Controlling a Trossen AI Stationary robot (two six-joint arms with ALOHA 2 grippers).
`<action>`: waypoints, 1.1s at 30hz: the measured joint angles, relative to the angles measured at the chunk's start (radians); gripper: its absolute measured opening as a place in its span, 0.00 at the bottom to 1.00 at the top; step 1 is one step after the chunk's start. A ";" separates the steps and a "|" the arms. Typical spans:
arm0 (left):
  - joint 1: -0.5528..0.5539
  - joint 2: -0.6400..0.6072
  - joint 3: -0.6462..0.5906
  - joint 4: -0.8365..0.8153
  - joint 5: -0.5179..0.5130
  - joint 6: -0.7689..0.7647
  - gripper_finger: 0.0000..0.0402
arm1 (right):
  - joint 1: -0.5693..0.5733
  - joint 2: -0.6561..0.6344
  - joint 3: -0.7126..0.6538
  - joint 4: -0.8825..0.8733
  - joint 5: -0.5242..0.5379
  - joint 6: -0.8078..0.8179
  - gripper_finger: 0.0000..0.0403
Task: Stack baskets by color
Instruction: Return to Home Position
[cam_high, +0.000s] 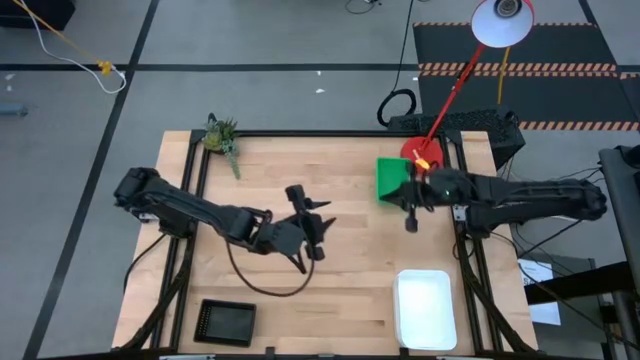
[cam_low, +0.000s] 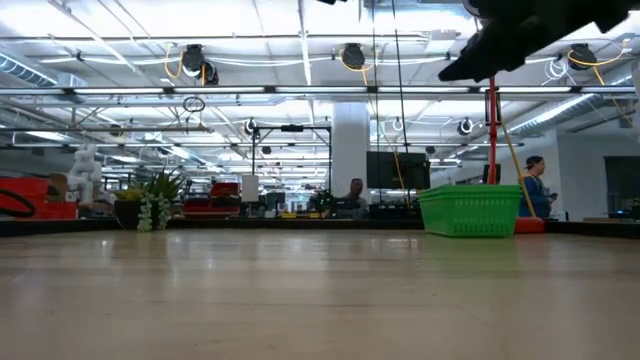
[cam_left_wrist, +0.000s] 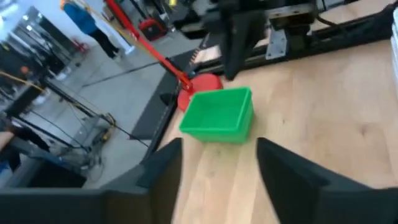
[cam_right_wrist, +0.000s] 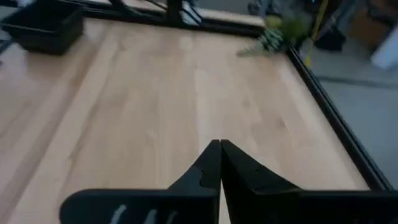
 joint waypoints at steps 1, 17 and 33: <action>0.000 -0.011 -0.011 -0.011 0.006 -0.015 0.48 | 0.029 -0.017 -0.022 0.028 0.018 -0.004 0.00; -0.012 -0.343 -0.641 0.458 0.133 -0.056 0.01 | 0.281 -0.213 -0.367 0.393 0.053 -0.036 0.00; 0.126 -0.718 -1.131 0.816 0.407 -0.052 0.02 | 0.194 -0.379 -0.529 0.433 0.048 -0.054 0.00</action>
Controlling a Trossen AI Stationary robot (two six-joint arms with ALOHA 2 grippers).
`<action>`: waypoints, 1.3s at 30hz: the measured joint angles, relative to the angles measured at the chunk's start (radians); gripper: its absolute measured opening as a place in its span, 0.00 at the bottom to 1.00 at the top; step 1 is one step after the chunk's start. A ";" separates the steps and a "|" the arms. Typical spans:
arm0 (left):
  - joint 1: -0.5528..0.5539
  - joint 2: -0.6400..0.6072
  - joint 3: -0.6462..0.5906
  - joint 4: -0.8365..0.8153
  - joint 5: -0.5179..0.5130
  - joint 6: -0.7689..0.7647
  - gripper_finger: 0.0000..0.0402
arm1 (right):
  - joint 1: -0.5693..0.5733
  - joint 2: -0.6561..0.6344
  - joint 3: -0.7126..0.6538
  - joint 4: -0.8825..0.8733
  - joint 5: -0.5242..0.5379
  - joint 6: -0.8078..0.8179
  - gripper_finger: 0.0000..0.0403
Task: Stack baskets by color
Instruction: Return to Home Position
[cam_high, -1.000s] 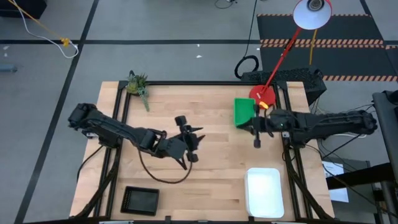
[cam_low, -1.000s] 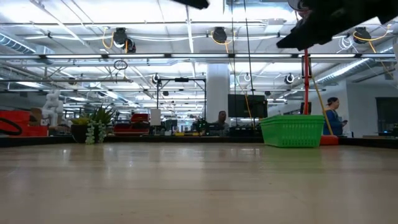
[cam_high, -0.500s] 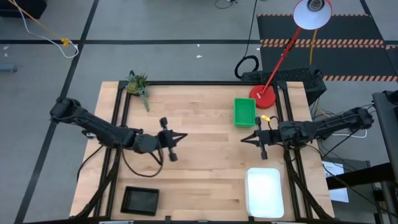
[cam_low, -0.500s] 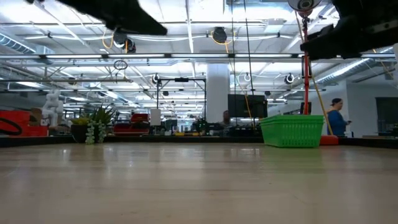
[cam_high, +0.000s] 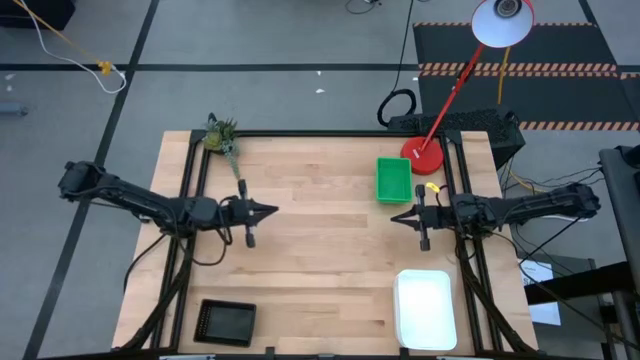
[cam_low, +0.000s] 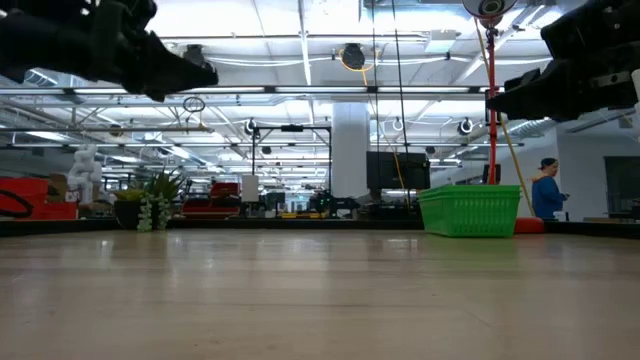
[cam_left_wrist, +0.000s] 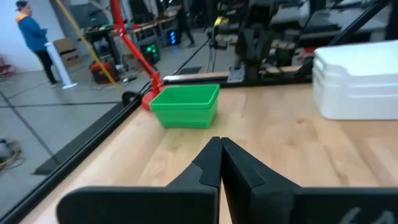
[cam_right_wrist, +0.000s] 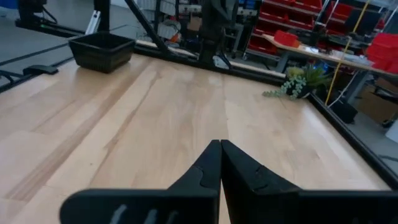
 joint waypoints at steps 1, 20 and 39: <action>0.006 -0.020 -0.016 0.009 0.016 0.000 0.02 | -0.002 -0.006 -0.006 -0.001 0.000 0.004 0.00; 0.064 -0.309 -0.237 0.001 0.162 -0.008 0.03 | -0.020 -0.164 -0.084 0.025 -0.028 0.004 0.00; 0.061 -0.359 -0.236 -0.063 0.155 -0.018 0.02 | -0.078 -0.412 -0.104 -0.118 -0.025 -0.027 0.00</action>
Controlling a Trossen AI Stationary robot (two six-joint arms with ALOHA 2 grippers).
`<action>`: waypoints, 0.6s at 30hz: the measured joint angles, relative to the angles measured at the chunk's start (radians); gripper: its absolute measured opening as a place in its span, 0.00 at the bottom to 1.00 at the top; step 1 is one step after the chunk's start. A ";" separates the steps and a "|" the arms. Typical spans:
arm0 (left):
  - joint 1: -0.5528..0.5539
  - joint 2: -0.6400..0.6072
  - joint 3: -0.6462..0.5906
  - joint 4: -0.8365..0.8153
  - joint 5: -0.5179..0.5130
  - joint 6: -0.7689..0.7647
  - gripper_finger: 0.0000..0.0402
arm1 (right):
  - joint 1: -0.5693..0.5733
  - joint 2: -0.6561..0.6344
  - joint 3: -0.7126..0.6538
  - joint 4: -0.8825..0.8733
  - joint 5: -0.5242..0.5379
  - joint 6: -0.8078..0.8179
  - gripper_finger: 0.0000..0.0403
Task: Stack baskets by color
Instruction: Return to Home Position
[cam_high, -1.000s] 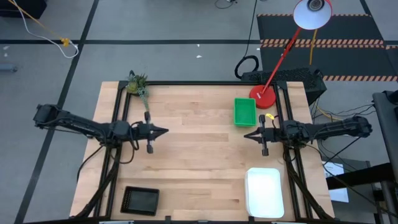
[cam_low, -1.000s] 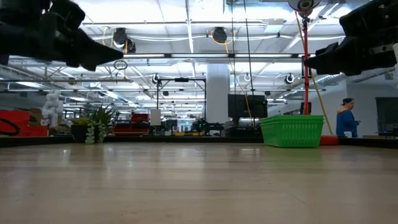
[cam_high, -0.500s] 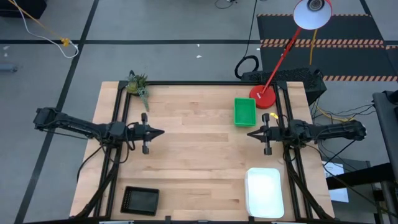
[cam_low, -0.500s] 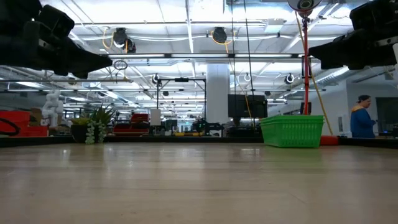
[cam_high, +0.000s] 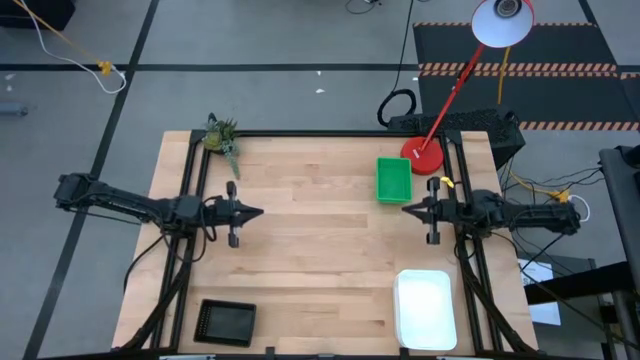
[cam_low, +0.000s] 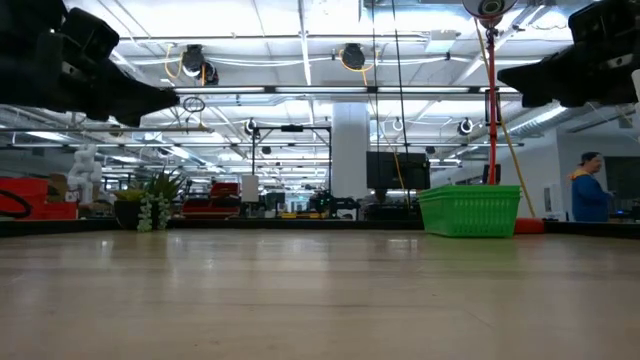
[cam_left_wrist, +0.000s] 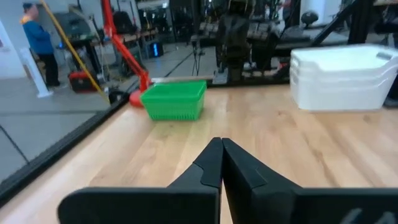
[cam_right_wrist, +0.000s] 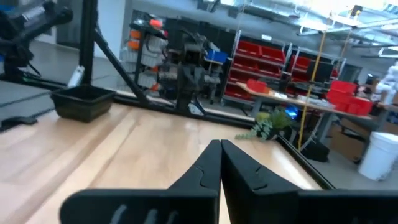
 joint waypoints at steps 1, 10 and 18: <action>-0.002 -0.010 0.000 0.005 0.004 0.008 0.02 | -0.006 0.001 -0.003 -0.007 0.000 -0.001 0.00; -0.003 -0.149 0.001 -0.126 0.007 0.021 0.01 | -0.022 0.002 -0.004 -0.043 0.001 -0.003 0.00; -0.003 -0.299 0.001 -0.278 0.011 0.011 0.01 | -0.022 0.002 -0.004 -0.047 -0.003 -0.003 0.00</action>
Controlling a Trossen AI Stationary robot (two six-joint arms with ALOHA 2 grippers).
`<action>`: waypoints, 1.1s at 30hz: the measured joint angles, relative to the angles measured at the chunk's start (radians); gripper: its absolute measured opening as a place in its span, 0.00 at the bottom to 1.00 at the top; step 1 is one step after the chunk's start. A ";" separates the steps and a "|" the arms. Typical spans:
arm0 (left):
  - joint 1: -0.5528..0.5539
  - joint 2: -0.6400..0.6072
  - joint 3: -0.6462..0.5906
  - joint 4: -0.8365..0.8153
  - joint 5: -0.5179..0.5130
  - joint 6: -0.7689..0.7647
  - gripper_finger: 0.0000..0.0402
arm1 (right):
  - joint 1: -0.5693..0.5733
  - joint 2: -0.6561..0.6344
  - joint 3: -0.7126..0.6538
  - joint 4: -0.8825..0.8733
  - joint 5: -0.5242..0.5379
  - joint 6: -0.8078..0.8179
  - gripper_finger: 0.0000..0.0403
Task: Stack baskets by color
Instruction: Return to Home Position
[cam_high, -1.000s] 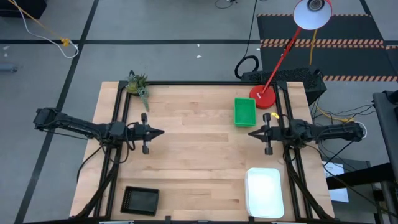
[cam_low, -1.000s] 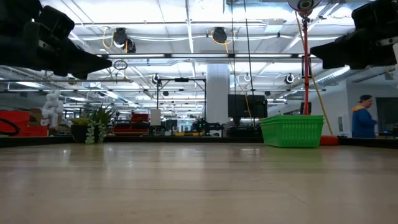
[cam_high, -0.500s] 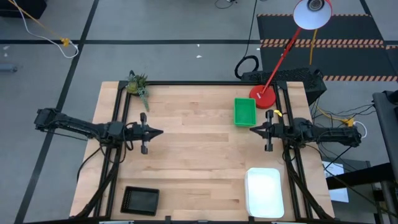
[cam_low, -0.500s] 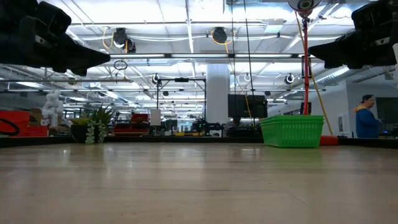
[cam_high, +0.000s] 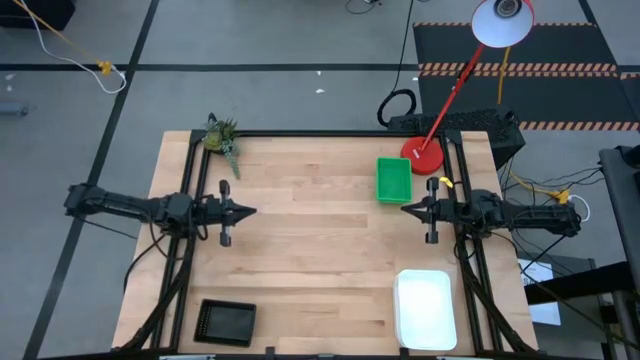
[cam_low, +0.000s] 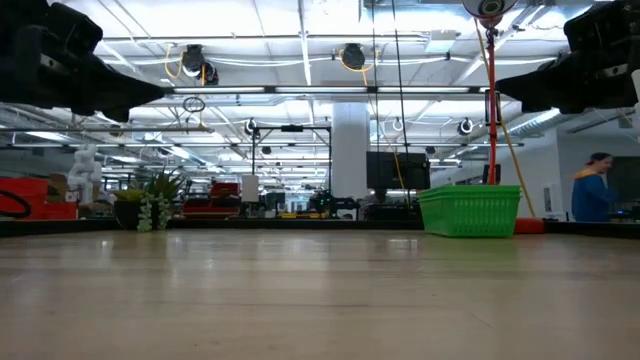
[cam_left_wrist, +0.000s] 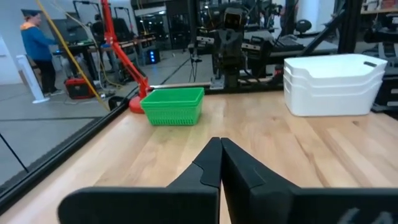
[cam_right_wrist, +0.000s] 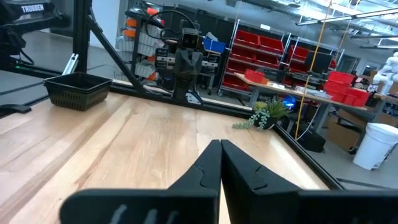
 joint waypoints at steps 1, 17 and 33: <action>0.000 -0.020 0.000 -0.025 0.006 0.001 0.01 | 0.000 0.000 0.000 0.000 0.000 0.000 0.00; 0.015 -0.266 0.002 -0.206 0.105 0.071 0.01 | 0.000 0.000 0.000 0.000 0.001 0.000 0.00; 0.174 -0.265 0.001 -0.229 0.242 0.078 0.03 | 0.001 0.000 0.000 0.000 0.002 0.000 0.00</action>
